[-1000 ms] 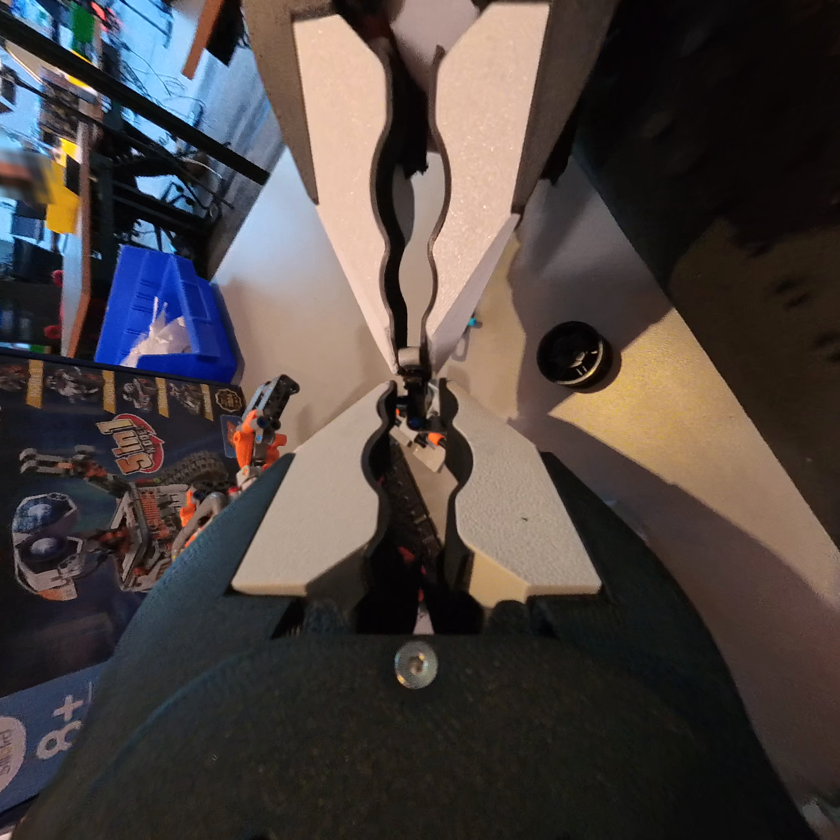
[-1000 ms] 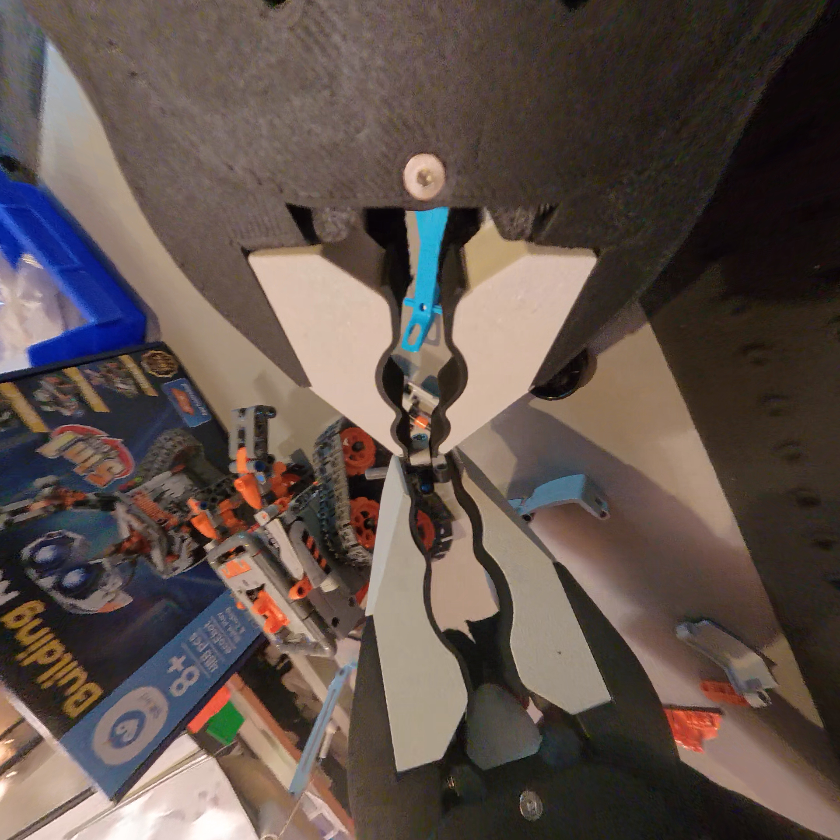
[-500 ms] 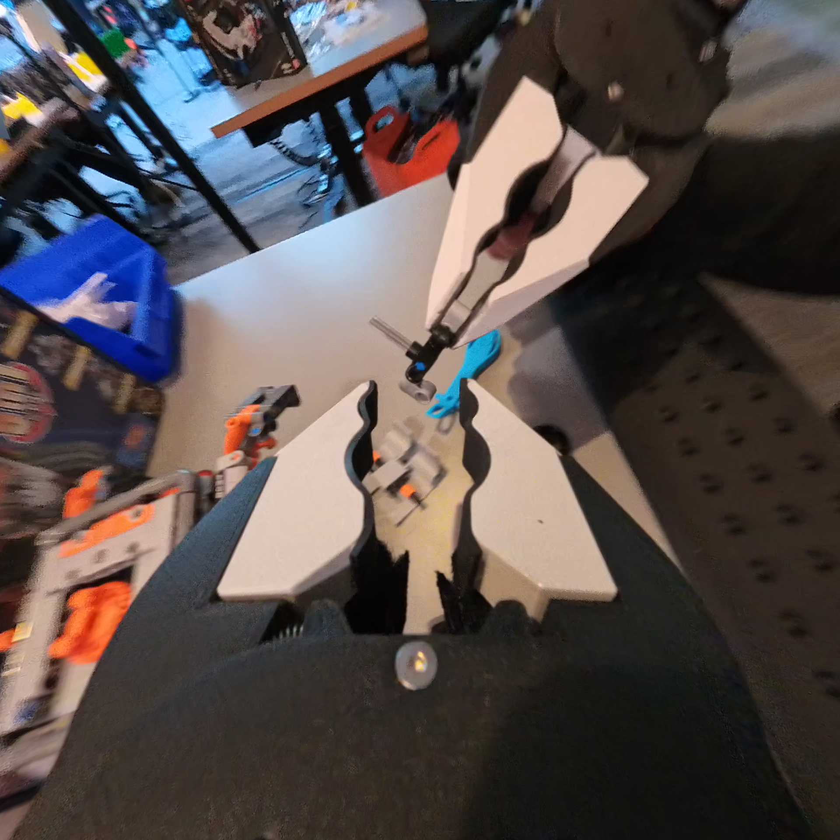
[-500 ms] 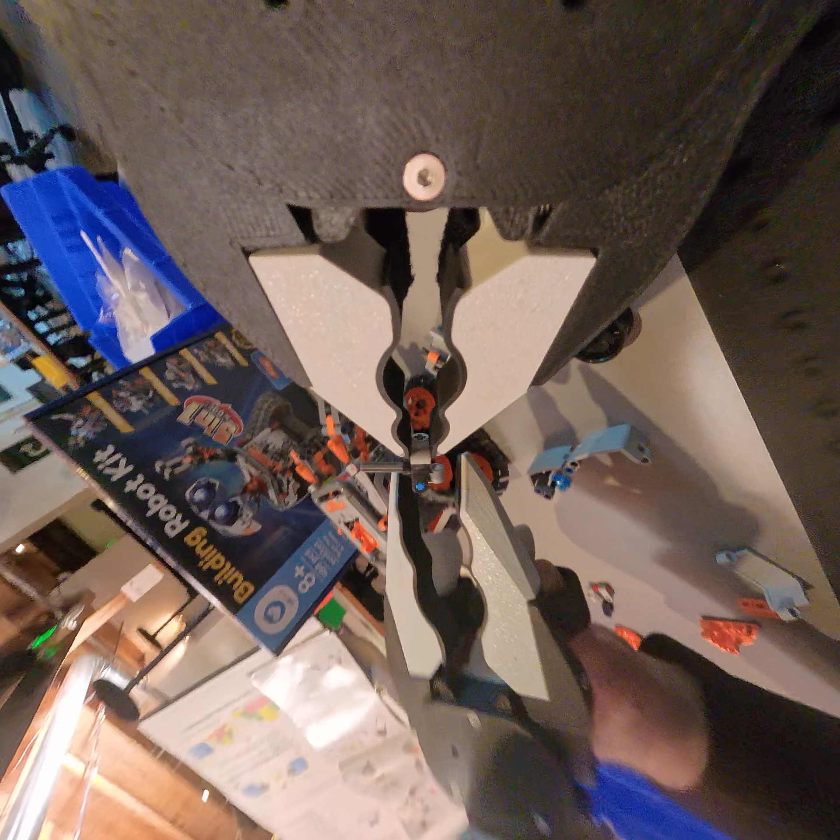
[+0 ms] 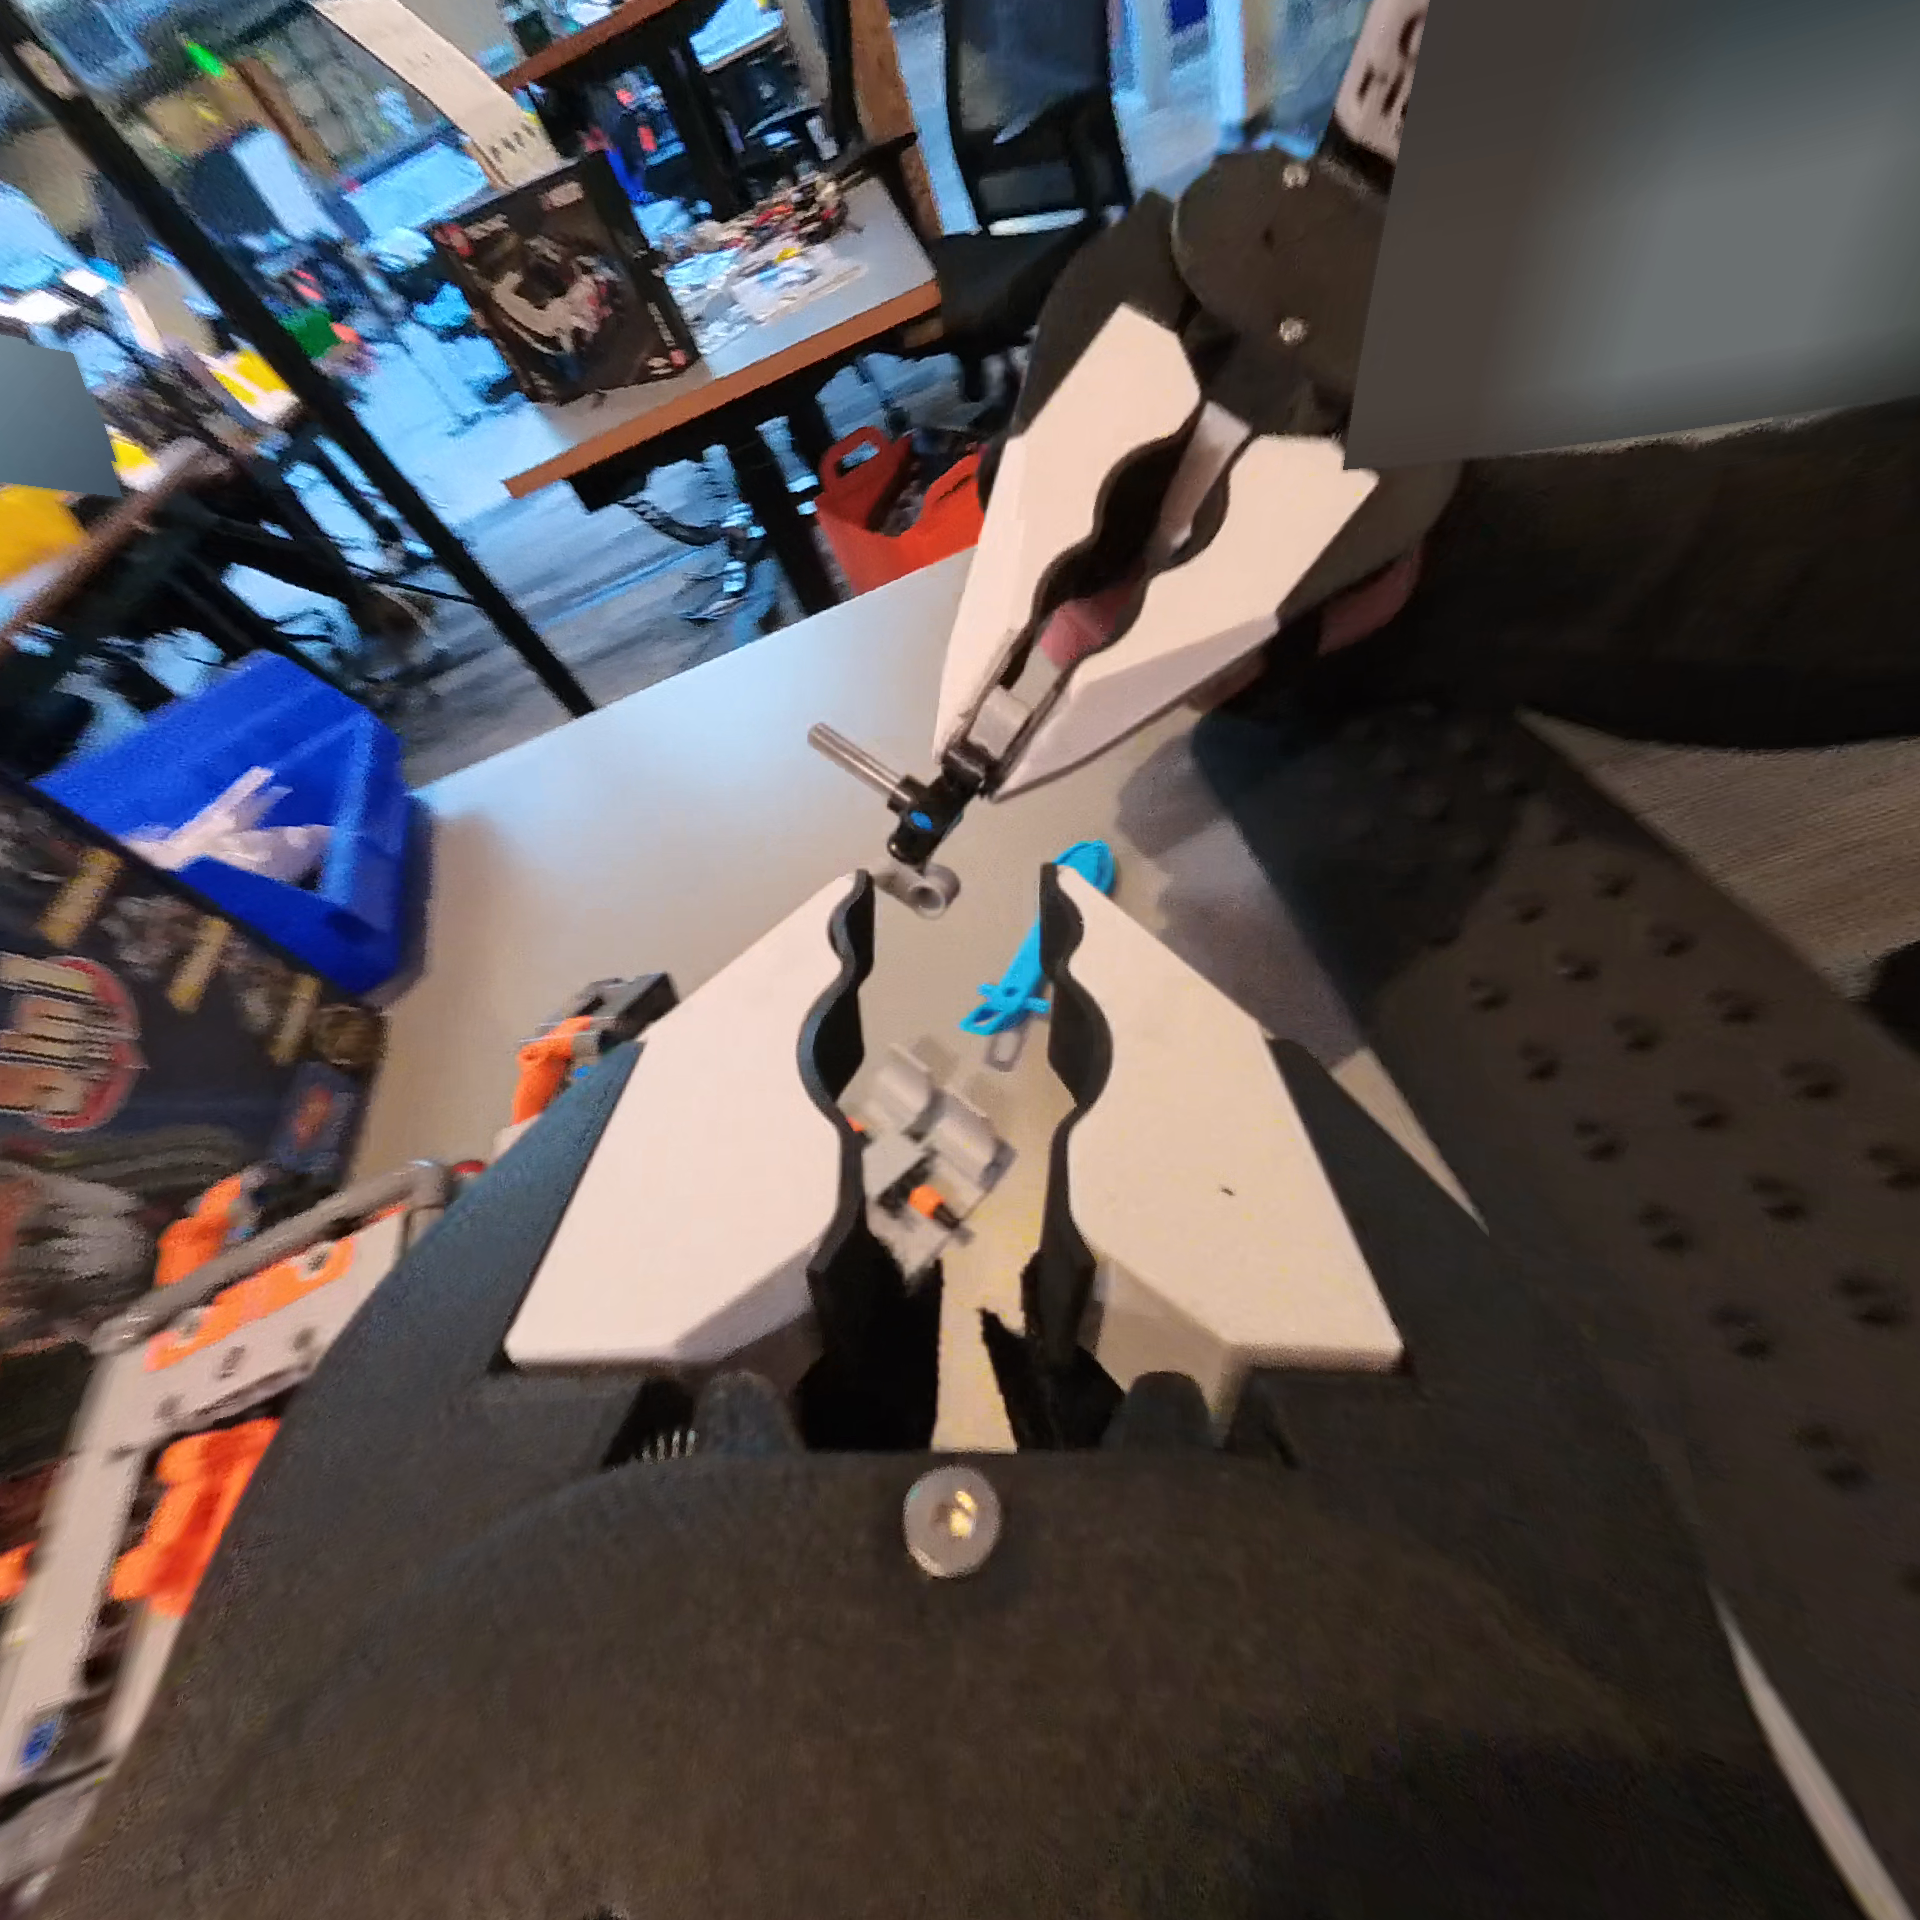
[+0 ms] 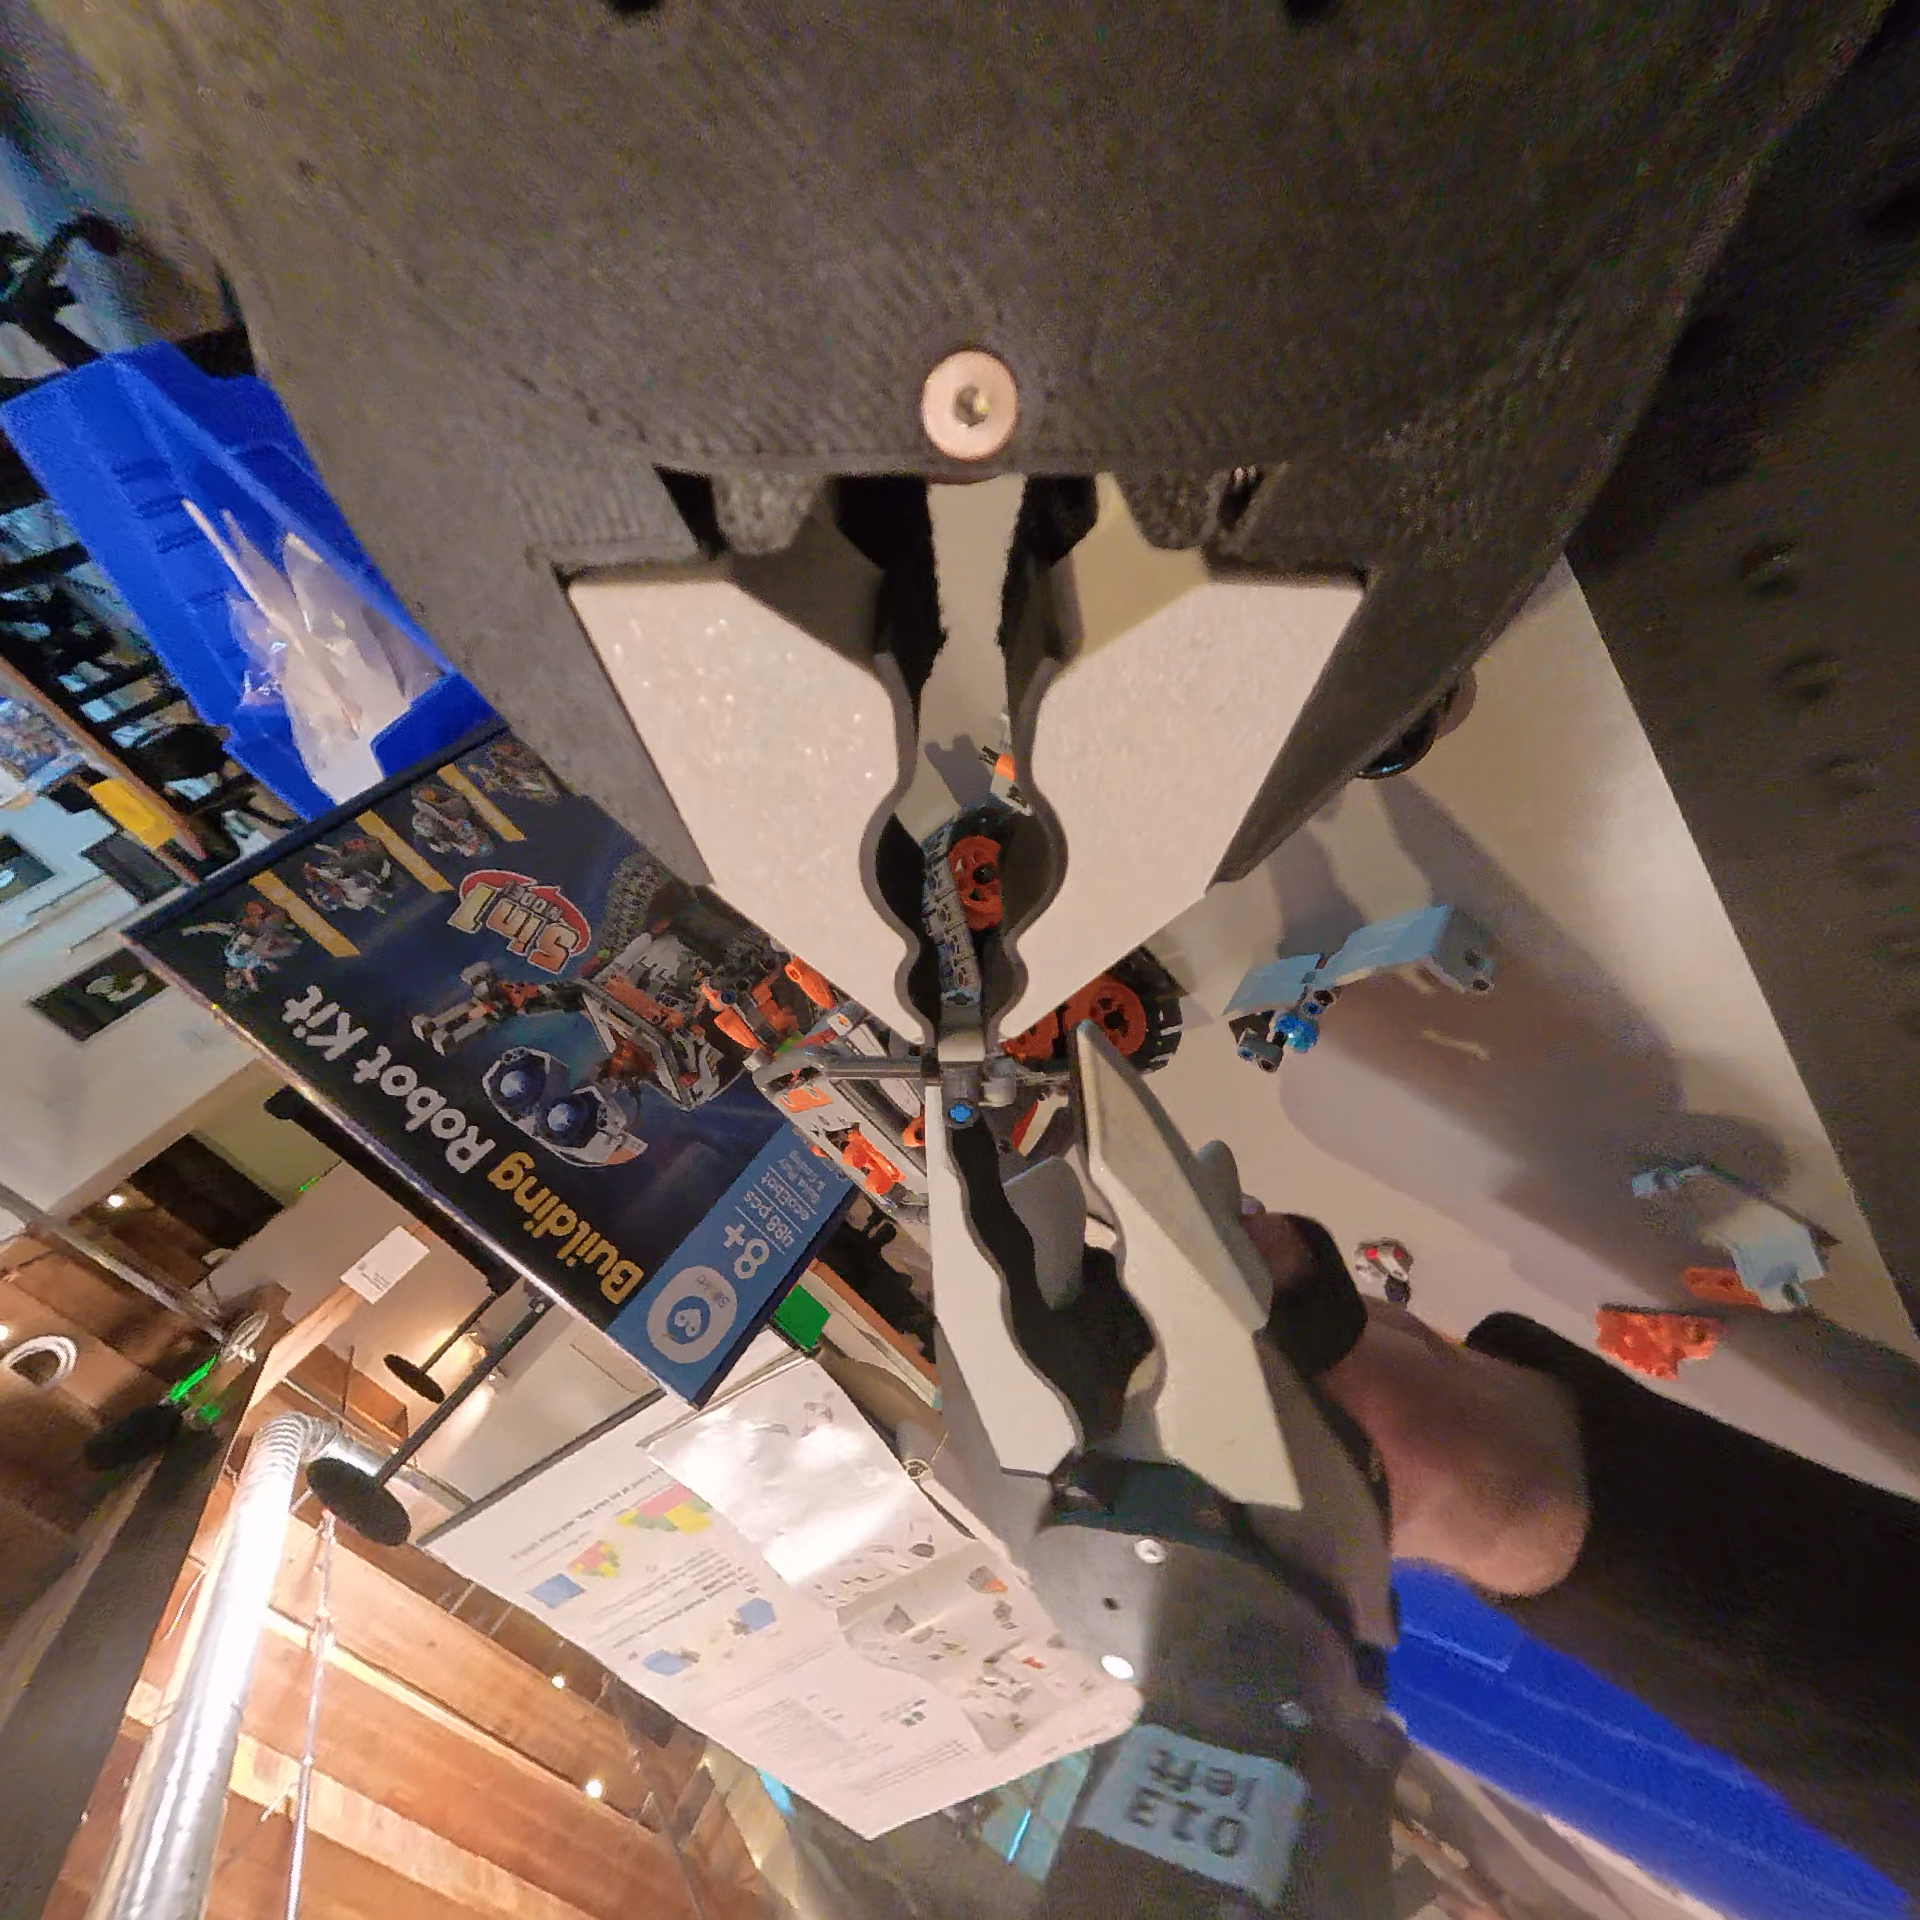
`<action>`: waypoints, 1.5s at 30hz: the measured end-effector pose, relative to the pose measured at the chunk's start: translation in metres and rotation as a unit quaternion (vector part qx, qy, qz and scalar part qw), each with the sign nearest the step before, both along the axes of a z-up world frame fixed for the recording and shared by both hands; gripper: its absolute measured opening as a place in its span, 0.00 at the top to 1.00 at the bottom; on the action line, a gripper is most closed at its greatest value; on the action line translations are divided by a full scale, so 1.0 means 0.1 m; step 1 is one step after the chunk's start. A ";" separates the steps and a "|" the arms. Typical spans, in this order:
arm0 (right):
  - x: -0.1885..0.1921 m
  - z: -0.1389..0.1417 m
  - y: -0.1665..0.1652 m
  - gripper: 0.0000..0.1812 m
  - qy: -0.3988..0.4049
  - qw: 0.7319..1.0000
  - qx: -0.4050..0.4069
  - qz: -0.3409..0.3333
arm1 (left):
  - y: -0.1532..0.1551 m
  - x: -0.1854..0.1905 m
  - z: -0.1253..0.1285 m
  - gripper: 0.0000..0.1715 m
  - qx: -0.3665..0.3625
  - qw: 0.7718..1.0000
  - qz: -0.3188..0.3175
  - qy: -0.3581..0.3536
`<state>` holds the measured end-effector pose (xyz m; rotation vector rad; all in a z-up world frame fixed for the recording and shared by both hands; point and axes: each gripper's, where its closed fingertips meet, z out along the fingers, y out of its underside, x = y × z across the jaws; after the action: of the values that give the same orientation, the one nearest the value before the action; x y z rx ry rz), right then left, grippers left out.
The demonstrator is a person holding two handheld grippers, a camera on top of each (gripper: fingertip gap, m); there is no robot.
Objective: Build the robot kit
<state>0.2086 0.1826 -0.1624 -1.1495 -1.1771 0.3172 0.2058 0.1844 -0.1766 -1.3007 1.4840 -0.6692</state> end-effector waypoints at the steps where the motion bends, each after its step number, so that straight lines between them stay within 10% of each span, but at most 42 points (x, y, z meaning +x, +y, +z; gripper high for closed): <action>1: 0.01 0.01 0.00 0.98 0.009 1.000 -0.006 0.002 | 0.03 0.01 0.00 0.83 0.027 1.000 0.015 0.006; 9: 0.04 0.02 0.00 0.98 0.024 0.999 -0.021 0.015 | 0.12 0.04 0.02 0.93 0.141 0.987 0.076 0.030; 19: -0.20 -0.16 -0.46 0.97 -0.007 0.980 -0.077 0.182 | -0.48 -0.27 -0.21 0.93 -0.022 0.975 -0.120 0.186; 31: -0.19 -0.11 -0.65 0.97 0.025 0.955 -0.134 0.263 | -0.76 -0.25 -0.13 0.93 -0.217 0.946 -0.221 0.100; 45: -0.07 -0.01 -0.50 0.97 0.071 0.954 -0.157 0.246 | -0.58 -0.13 -0.05 0.96 -0.163 0.968 -0.184 0.058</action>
<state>0.2015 0.1324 -0.1637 -1.0672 -1.3042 0.9831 0.1926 0.1259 -0.1818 -1.3365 1.7875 -1.1334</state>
